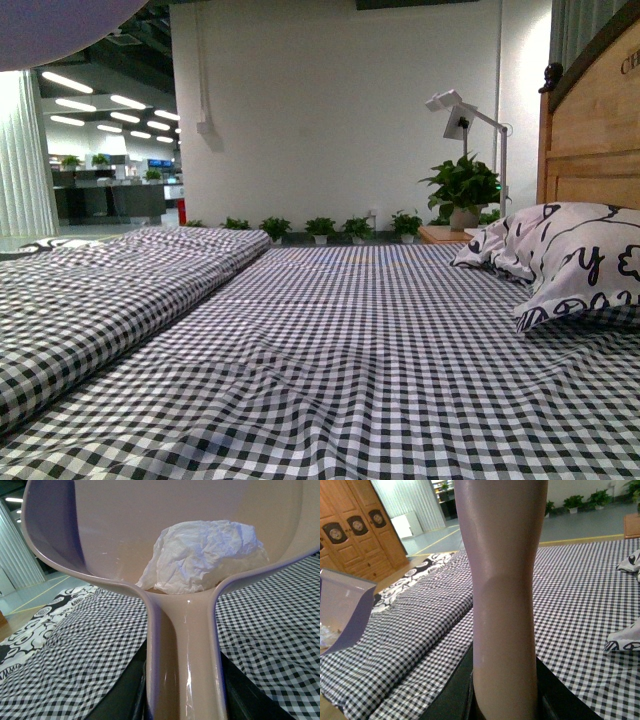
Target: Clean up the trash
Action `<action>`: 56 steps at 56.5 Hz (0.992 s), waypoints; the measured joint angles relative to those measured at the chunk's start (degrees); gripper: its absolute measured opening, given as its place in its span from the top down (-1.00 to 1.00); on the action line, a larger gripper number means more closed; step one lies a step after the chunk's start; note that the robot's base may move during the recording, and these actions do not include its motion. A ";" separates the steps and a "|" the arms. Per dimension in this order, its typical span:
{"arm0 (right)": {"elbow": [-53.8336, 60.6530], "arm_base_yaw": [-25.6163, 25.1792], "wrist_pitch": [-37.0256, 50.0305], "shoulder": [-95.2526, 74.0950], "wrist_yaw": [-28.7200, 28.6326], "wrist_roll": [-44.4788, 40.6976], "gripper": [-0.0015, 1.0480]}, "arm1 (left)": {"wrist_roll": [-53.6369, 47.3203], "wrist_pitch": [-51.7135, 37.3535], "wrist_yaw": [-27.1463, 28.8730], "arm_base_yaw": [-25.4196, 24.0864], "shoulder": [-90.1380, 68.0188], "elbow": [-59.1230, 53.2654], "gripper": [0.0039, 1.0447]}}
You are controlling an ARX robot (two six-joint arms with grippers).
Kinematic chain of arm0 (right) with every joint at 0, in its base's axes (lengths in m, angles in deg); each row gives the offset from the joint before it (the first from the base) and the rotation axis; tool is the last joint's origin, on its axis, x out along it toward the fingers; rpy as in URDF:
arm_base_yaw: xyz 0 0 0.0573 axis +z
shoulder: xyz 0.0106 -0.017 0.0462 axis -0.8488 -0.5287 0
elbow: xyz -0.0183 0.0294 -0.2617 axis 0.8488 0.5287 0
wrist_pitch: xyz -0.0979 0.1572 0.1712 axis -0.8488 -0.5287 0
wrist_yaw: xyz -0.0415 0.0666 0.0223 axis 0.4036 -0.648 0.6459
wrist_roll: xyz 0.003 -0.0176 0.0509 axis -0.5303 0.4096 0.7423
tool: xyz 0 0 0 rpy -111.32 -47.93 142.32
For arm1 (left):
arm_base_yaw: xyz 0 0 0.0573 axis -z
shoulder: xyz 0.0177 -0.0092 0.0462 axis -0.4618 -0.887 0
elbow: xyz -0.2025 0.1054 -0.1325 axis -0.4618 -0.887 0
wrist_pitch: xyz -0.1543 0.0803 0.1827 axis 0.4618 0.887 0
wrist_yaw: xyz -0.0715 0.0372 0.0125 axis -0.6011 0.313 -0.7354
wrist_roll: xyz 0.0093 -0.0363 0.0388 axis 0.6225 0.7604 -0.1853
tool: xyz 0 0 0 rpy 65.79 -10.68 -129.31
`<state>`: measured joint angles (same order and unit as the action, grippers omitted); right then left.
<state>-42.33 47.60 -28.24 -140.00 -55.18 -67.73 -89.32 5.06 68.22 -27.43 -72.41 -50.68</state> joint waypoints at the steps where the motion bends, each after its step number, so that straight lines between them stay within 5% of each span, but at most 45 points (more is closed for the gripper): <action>1: 0.11 -0.09 0.02 0.13 0.00 0.11 0.63 | 0.11 0.26 0.17 0.17 0.44 -0.13 0.49; 22: 1.75 -1.29 -0.22 2.67 3.32 0.76 0.63 | 3.17 2.78 6.38 5.20 7.58 -2.19 0.49; 56: 2.03 -1.09 -0.28 3.17 4.20 0.72 0.63 | 4.13 2.78 6.40 5.51 7.93 -2.36 0.49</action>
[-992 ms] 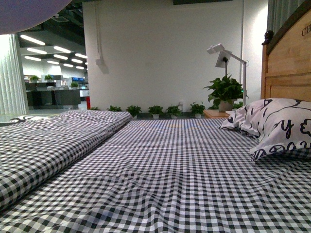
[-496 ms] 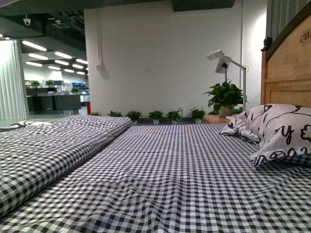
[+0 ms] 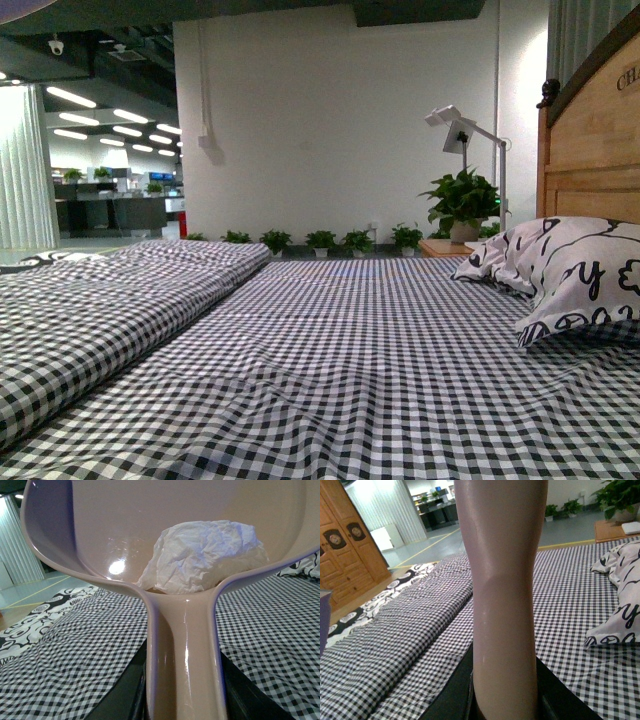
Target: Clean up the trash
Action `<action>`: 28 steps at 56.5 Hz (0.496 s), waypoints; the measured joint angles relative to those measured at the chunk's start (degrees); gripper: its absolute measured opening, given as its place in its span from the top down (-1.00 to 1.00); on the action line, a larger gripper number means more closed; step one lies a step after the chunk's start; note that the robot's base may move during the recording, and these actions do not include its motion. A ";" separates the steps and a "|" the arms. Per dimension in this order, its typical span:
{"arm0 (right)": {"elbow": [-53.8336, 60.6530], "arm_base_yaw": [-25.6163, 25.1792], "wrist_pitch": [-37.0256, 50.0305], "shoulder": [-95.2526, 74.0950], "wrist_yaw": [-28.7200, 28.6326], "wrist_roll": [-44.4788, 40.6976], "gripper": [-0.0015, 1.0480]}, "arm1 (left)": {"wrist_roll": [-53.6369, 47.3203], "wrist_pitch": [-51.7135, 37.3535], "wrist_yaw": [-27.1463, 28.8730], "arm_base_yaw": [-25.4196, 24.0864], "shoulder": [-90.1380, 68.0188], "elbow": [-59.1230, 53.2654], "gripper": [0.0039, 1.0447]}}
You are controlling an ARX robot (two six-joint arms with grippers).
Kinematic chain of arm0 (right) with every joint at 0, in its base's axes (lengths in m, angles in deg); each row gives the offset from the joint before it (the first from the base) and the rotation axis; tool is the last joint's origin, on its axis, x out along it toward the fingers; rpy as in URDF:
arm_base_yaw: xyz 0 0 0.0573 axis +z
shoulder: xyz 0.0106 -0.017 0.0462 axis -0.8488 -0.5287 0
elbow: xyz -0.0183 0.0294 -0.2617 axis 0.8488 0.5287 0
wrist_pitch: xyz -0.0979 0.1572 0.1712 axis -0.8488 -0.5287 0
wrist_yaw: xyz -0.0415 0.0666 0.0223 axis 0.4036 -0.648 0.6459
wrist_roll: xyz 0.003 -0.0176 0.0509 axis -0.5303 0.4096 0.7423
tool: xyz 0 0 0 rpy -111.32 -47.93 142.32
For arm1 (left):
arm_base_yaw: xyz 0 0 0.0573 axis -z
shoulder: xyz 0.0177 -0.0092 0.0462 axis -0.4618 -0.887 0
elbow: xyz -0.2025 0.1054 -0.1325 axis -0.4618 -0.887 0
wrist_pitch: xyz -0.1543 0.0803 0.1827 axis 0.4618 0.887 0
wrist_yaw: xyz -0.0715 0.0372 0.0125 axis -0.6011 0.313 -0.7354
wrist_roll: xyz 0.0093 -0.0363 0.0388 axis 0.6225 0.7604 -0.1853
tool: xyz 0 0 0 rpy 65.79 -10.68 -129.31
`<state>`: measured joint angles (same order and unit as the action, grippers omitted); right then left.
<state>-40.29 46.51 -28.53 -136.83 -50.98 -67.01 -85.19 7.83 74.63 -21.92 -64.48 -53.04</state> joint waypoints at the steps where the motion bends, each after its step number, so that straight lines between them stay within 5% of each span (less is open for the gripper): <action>1: 0.00 0.00 0.00 0.00 0.00 0.00 0.63 | 0.00 0.00 0.00 0.00 0.00 0.00 0.49; 28: 0.00 0.00 0.00 0.00 0.00 -0.07 0.63 | 0.00 0.00 0.00 0.00 0.00 0.00 0.49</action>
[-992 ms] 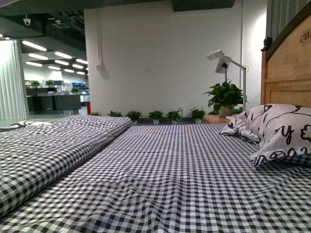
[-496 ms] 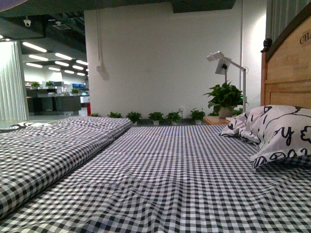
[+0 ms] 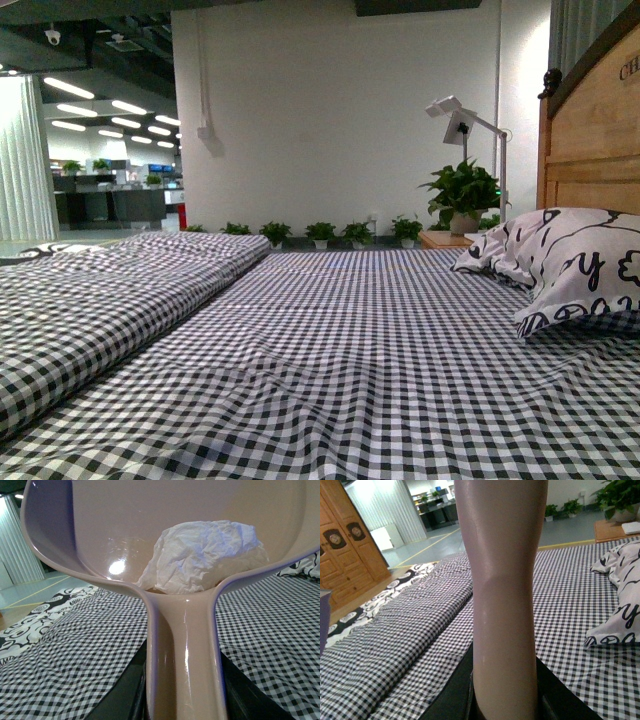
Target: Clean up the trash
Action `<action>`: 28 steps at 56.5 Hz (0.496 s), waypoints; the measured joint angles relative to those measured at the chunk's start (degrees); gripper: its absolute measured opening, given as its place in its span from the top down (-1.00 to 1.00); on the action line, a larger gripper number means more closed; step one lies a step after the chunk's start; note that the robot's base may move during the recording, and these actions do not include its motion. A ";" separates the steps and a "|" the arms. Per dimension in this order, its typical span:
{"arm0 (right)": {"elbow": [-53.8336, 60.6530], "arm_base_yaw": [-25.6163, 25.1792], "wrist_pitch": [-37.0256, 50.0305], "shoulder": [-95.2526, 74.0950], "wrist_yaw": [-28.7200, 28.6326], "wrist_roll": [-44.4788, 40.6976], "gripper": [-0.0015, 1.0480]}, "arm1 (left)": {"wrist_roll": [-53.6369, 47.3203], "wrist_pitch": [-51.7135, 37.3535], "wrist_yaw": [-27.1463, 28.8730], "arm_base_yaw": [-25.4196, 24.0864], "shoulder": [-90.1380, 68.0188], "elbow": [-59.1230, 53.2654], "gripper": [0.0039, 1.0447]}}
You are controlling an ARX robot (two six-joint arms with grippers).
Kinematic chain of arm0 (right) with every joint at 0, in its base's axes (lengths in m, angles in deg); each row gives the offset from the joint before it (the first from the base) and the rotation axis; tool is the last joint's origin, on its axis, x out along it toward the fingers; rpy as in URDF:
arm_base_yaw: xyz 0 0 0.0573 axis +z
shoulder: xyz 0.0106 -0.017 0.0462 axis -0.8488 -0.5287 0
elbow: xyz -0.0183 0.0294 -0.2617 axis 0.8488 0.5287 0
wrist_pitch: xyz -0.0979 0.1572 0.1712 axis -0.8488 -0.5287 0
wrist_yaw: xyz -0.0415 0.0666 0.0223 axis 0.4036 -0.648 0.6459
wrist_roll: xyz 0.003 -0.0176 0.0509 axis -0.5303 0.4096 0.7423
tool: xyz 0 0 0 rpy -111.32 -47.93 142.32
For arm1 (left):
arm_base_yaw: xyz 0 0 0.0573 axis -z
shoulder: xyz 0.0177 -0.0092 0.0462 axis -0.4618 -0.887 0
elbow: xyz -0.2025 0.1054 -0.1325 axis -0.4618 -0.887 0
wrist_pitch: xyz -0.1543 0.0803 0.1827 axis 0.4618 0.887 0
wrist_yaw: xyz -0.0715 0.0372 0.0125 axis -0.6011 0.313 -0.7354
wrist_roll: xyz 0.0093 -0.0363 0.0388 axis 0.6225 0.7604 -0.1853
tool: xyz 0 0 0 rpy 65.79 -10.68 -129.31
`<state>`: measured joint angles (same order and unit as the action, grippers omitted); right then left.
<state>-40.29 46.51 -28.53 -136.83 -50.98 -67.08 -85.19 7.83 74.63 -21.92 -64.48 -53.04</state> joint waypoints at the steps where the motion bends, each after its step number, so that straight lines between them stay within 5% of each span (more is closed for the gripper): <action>1: 0.00 0.00 0.00 0.00 0.00 -0.02 0.63 | 0.00 0.00 0.00 0.00 0.00 0.00 0.49; 28: 0.00 0.00 0.00 0.00 0.00 -0.11 0.63 | 0.00 0.00 0.00 0.00 0.00 0.00 0.49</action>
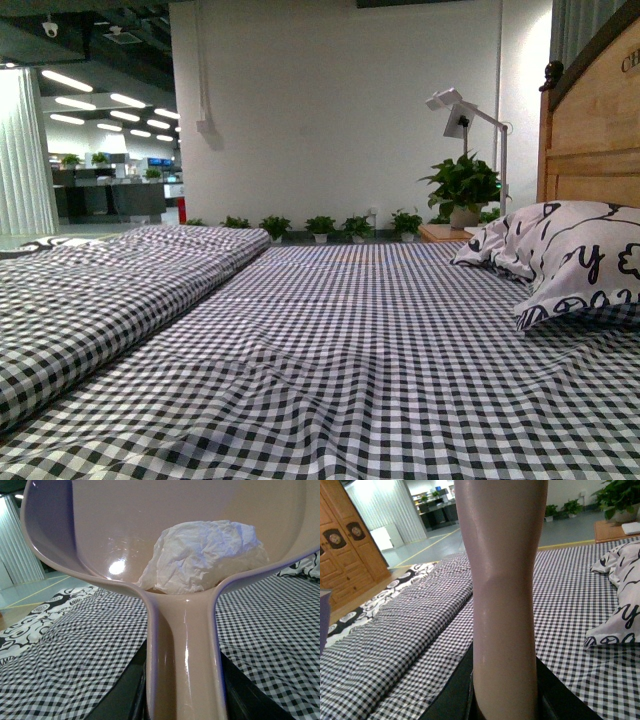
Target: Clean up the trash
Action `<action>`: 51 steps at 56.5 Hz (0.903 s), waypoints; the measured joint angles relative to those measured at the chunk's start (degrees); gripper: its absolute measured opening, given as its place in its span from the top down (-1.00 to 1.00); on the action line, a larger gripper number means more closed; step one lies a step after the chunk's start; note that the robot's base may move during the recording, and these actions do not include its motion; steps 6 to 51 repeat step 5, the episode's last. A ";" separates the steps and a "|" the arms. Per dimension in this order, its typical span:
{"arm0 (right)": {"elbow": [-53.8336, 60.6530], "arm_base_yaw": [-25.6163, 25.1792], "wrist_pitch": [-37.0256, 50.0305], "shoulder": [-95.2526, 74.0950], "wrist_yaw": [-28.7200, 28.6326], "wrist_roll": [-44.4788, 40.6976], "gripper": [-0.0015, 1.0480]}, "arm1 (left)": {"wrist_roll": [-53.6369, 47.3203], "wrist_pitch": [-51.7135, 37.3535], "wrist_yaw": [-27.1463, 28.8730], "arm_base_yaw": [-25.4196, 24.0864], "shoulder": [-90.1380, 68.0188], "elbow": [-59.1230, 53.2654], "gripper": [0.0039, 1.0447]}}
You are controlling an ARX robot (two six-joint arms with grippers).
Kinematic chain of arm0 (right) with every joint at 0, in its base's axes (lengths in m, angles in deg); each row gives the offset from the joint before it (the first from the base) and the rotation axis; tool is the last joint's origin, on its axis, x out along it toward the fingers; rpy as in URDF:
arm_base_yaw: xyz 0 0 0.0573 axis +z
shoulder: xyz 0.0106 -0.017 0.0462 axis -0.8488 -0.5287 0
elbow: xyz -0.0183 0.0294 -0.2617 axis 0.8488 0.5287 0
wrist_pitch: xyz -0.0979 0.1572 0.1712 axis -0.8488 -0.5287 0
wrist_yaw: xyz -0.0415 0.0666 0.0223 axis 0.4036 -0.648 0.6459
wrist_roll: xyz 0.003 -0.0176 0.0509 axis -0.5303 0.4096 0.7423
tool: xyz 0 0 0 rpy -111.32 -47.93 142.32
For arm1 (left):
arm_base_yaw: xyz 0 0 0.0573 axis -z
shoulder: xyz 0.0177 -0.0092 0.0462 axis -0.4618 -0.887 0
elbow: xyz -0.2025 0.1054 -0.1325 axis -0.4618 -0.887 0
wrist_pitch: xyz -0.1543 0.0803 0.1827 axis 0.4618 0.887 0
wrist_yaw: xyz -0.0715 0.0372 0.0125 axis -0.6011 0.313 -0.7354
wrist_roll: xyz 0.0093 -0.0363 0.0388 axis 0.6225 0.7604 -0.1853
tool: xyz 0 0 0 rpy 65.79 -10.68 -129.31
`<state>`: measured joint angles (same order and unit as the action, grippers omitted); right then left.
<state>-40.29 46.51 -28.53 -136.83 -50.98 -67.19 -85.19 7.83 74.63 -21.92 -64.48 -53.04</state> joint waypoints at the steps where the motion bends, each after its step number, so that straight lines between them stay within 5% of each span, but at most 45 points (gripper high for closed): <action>1: 0.00 0.00 0.00 0.00 0.00 0.00 0.63 | 0.00 0.00 0.00 0.00 0.00 0.00 0.49; 51: 0.00 0.00 0.00 0.00 0.00 0.00 0.63 | 0.00 0.00 0.00 0.00 0.00 0.00 0.49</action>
